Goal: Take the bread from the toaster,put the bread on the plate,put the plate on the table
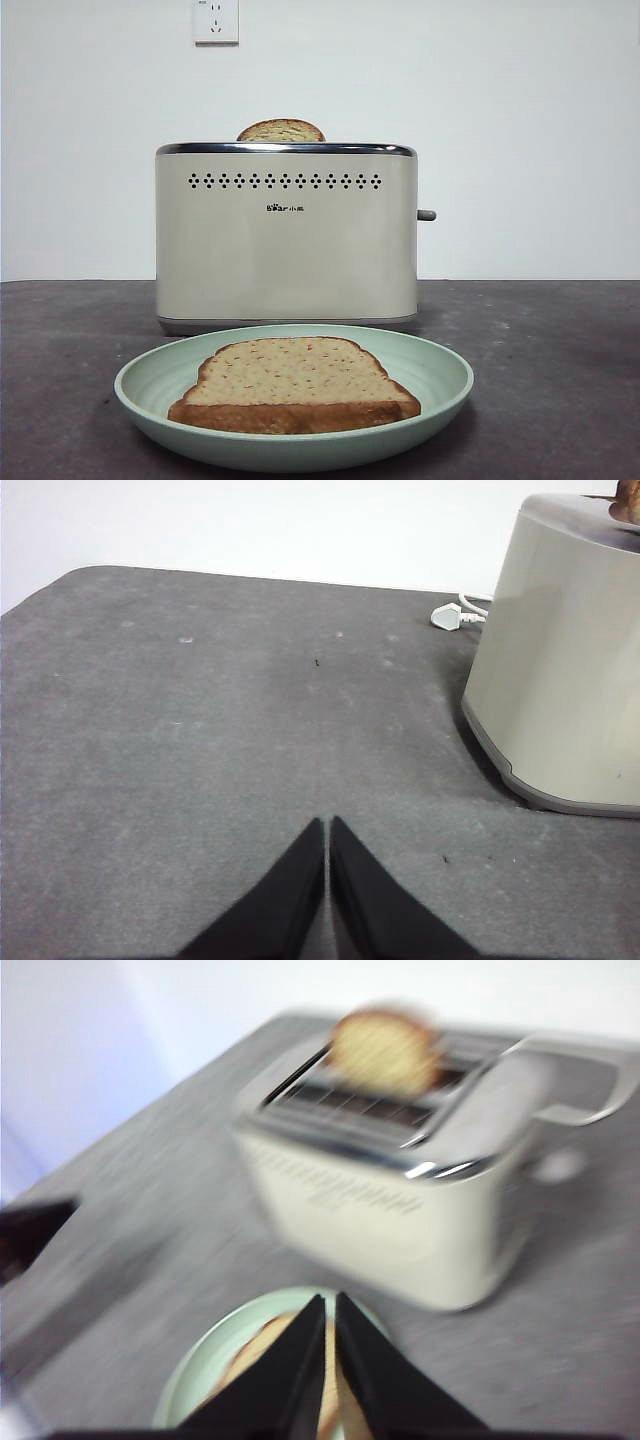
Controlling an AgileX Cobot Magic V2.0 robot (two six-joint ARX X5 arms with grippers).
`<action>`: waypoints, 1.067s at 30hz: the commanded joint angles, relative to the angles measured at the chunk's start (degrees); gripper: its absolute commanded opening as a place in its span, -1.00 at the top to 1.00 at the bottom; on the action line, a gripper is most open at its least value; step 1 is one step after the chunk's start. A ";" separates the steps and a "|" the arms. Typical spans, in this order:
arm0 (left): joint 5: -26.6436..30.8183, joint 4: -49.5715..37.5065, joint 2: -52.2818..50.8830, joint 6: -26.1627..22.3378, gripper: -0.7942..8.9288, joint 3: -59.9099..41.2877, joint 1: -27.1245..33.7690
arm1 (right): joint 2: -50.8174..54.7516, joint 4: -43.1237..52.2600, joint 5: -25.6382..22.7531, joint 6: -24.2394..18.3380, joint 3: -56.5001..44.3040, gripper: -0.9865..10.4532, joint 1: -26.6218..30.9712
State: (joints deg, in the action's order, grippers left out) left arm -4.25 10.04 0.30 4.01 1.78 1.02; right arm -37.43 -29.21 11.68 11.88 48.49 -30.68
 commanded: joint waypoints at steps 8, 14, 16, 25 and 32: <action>0.17 0.20 -0.13 0.37 0.82 -1.40 0.15 | 10.51 10.78 0.31 -6.45 -8.85 0.82 22.23; 0.17 0.20 -0.13 0.37 0.82 -1.40 0.15 | 19.58 26.16 0.17 -7.65 -24.68 0.82 28.39; 0.17 0.20 -0.13 0.37 0.82 -1.40 0.15 | 22.53 29.57 -0.52 -8.07 -29.66 0.82 29.05; 0.17 0.20 -0.13 0.37 0.82 -1.40 0.15 | 32.94 32.20 -7.78 -8.04 -42.75 0.82 29.09; 0.17 0.20 -0.13 0.37 0.82 -1.40 0.15 | 36.94 31.32 -8.90 -7.85 -47.91 0.82 29.09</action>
State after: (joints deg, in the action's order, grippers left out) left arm -4.25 10.07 0.30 4.01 1.78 1.02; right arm -0.84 1.45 2.94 4.29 0.91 -1.69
